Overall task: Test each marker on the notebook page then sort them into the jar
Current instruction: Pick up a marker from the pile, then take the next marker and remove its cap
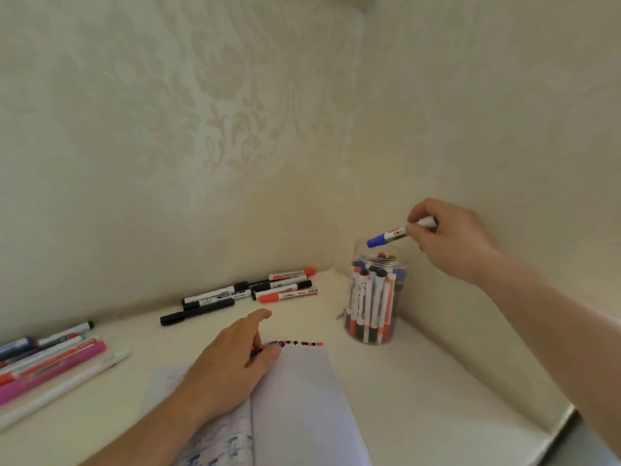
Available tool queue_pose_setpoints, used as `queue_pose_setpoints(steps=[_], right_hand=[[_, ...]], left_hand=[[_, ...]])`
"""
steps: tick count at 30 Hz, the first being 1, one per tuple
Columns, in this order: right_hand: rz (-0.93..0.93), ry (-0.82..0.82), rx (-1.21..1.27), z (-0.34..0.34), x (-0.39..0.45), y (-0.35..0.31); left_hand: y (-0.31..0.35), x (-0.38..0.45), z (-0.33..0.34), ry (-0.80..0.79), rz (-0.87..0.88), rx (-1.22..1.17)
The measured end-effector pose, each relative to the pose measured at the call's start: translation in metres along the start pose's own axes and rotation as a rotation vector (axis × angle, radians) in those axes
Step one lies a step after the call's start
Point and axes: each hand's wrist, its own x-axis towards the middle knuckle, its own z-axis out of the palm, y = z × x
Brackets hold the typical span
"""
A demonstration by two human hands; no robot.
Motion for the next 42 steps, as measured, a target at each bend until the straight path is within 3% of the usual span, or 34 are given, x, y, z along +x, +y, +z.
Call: queue_pose_setpoints(steps=[8, 15, 21, 23, 27, 30, 32, 33, 35, 37, 39, 42], right_hand=[[-0.403, -0.233, -0.579, 0.011, 0.019, -0.011], [-0.228, -0.478, -0.575, 0.019, 0.035, -0.028], [0.014, -0.139, -0.14, 0.049, 0.037, -0.018], [0.028, -0.162, -0.232, 0.052, 0.039, -0.019], [-0.014, -0.445, -0.574, 0.053, 0.042, -0.033], [0.049, -0.55, -0.624, 0.051, 0.045, -0.033], [0.101, -0.402, -0.508, 0.049, 0.045, -0.024], [0.084, -0.236, -0.435, 0.048, 0.044, -0.02], [-0.084, 0.133, -0.281, 0.048, 0.03, -0.022], [-0.353, 0.252, -0.129, 0.065, 0.002, -0.038], [-0.525, 0.106, -0.097, 0.099, -0.028, -0.054], [-0.441, -0.323, -0.526, 0.154, -0.051, -0.057]], left_hand=[[0.005, 0.001, -0.005, -0.003, -0.014, 0.014], [0.004, 0.001, -0.004, -0.027, -0.011, 0.027], [0.003, 0.001, -0.004, 0.002, -0.016, 0.01], [0.003, 0.002, -0.004, 0.004, -0.015, 0.007], [0.003, 0.002, -0.003, 0.017, -0.013, 0.007], [0.002, 0.001, -0.002, 0.031, -0.013, 0.007], [0.002, 0.001, -0.001, 0.057, -0.014, 0.03], [0.002, 0.001, -0.001, 0.077, -0.028, 0.042], [0.002, 0.003, -0.002, 0.119, -0.084, 0.041], [0.002, 0.005, -0.002, 0.149, -0.134, 0.016], [0.001, 0.006, -0.003, 0.145, -0.158, 0.001], [-0.001, 0.007, -0.002, 0.122, -0.161, -0.002]])
